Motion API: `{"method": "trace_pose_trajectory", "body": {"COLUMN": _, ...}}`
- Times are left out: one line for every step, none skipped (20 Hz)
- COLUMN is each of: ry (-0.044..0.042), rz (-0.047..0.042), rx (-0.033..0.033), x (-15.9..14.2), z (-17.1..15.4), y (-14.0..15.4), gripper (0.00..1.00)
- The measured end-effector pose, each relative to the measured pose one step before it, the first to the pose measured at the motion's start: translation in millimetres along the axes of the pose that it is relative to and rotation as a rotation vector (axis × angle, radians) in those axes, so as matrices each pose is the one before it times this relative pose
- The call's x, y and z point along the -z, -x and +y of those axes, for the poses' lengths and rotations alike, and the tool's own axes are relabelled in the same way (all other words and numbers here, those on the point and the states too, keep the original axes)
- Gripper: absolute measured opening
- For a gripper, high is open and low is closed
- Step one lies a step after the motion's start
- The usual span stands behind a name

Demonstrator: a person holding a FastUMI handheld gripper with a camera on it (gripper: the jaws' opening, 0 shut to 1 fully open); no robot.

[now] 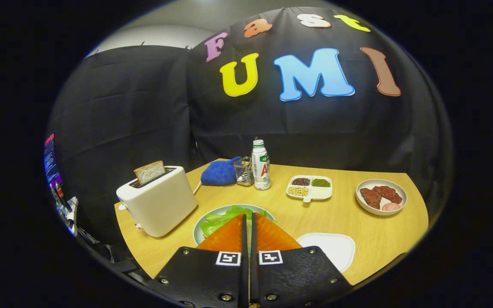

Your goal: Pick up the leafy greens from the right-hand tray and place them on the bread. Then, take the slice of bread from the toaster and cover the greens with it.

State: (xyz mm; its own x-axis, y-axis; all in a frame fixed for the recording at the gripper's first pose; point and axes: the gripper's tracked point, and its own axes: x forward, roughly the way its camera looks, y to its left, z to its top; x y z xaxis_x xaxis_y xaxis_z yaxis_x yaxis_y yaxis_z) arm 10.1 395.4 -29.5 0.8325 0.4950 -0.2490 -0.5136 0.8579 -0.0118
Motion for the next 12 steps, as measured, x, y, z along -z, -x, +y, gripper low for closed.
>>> {"method": "trace_pose_trajectory", "body": {"ry": 0.00601, "rz": 0.00175, "rx": 0.00016, "x": 0.03, "z": 3.79, "y": -9.18, "gripper": 0.01}}
{"method": "trace_pose_trajectory", "body": {"ry": 0.00508, "rz": 0.00380, "rx": -0.00444, "x": 0.23, "z": 4.88, "y": -8.78, "gripper": 0.01}}
{"method": "trace_pose_trajectory", "body": {"ry": 0.00055, "rz": 0.00491, "rx": -0.00230, "x": 1.79, "z": 4.50, "y": -8.72, "gripper": 0.01}}
{"method": "trace_pose_trajectory", "body": {"ry": -0.00429, "rz": 0.00713, "rx": -0.00408, "x": 1.58, "z": 3.45, "y": -7.98, "gripper": 0.01}}
{"method": "trace_pose_trajectory", "body": {"ry": -0.00329, "rz": 0.00387, "rx": -0.00339, "x": 2.00, "z": 3.18, "y": -7.62, "gripper": 0.01}}
{"method": "trace_pose_trajectory", "body": {"ry": -0.00115, "rz": 0.00324, "rx": 0.00396, "x": 1.55, "z": 1.56, "y": -6.26, "gripper": 0.01}}
{"method": "trace_pose_trajectory", "body": {"ry": 0.00727, "rz": -0.00405, "rx": 0.00751, "x": 0.00, "z": 0.14, "y": -6.26, "gripper": 0.01}}
{"method": "trace_pose_trajectory", "body": {"ry": 0.01526, "rz": -0.00536, "rx": 0.02056, "x": 0.58, "z": -2.69, "y": -5.07, "gripper": 0.01}}
{"method": "trace_pose_trajectory", "body": {"ry": 0.01463, "rz": 0.00426, "rx": 0.01576, "x": 4.18, "z": -2.42, "y": -5.57, "gripper": 0.01}}
{"method": "trace_pose_trajectory", "body": {"ry": 0.00855, "rz": 0.00504, "rx": 0.00396, "x": 4.40, "z": 0.69, "y": -4.53, "gripper": 0.01}}
{"method": "trace_pose_trajectory", "body": {"ry": -0.00012, "rz": 0.00691, "rx": 0.00024, "x": 5.81, "z": 1.58, "y": -3.72, "gripper": 0.01}}
{"method": "trace_pose_trajectory", "body": {"ry": -0.00315, "rz": 0.00896, "rx": 0.00314, "x": 4.71, "z": 0.09, "y": -2.84, "gripper": 0.01}}
